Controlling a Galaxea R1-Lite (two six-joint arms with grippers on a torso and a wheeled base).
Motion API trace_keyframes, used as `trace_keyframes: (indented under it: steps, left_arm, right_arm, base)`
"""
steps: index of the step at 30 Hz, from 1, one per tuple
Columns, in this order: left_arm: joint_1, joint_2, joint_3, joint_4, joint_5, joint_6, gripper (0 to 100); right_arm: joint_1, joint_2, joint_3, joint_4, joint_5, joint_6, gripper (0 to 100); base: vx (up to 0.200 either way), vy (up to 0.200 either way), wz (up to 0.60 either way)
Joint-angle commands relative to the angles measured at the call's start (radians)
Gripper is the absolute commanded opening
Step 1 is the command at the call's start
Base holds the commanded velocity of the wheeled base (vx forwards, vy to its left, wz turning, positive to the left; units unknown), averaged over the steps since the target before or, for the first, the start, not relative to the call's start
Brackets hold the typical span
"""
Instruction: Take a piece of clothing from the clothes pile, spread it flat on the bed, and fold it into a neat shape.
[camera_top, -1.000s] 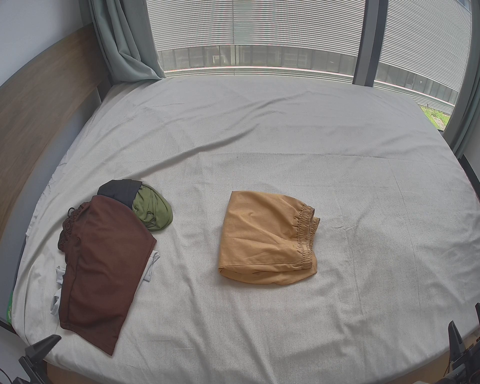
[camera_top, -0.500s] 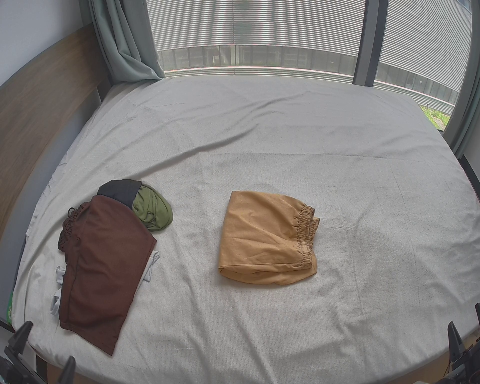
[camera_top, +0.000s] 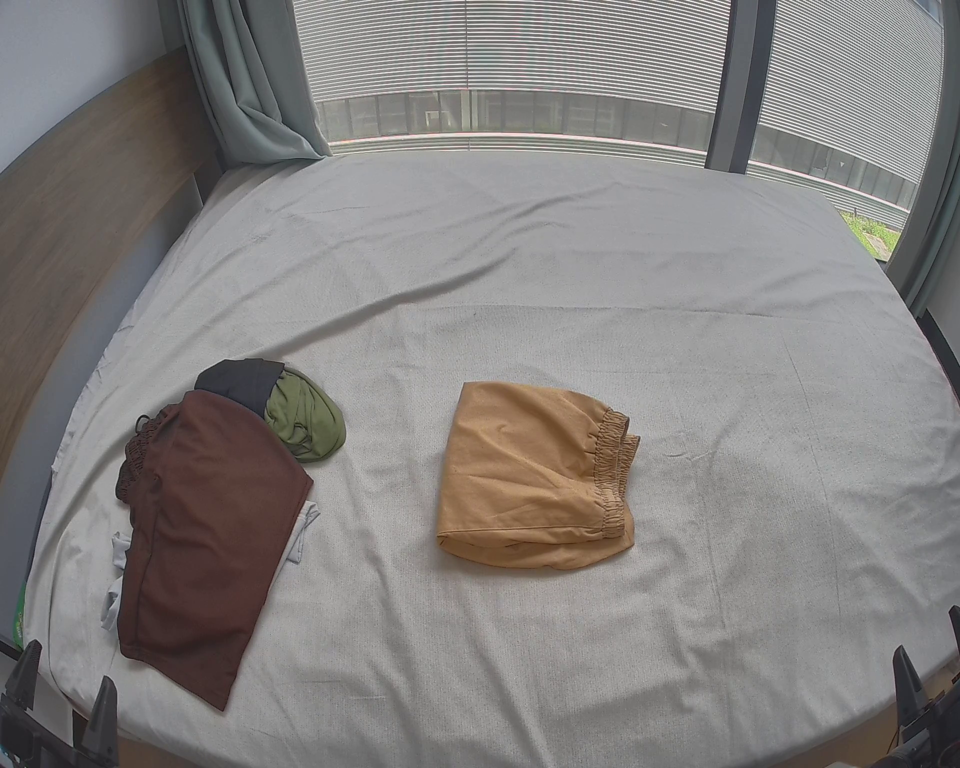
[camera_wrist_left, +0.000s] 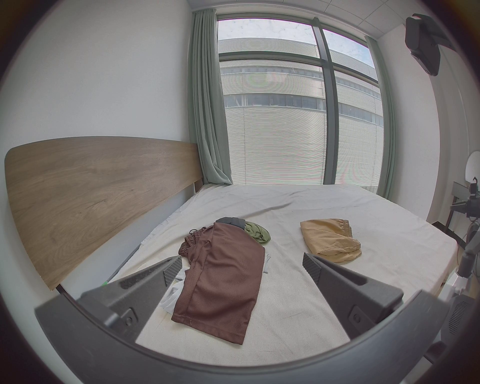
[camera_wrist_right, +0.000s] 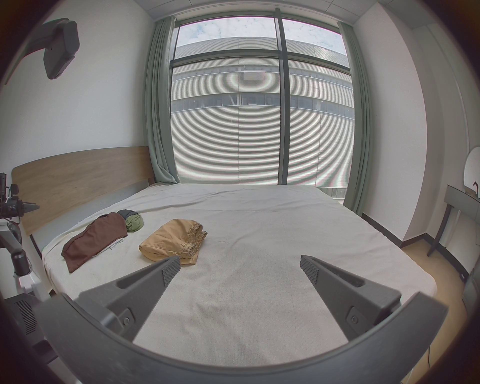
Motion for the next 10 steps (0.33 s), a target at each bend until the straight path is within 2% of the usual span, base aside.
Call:
trace_keyframes:
  steps: [1, 10]
  left_arm:
    - [0.000, -0.015, 0.018, 0.000, 0.000, -0.001, 100]
    - [0.000, -0.015, 0.018, 0.000, -0.001, -0.004, 100]
  right_arm:
    - [-0.002, -0.012, 0.018, -0.001, 0.000, 0.006, 100]
    - [0.001, -0.012, 0.018, -0.001, -0.002, 0.009, 100]
  base:
    - [0.000, 0.000, 0.00]
    - [0.000, 0.000, 0.00]
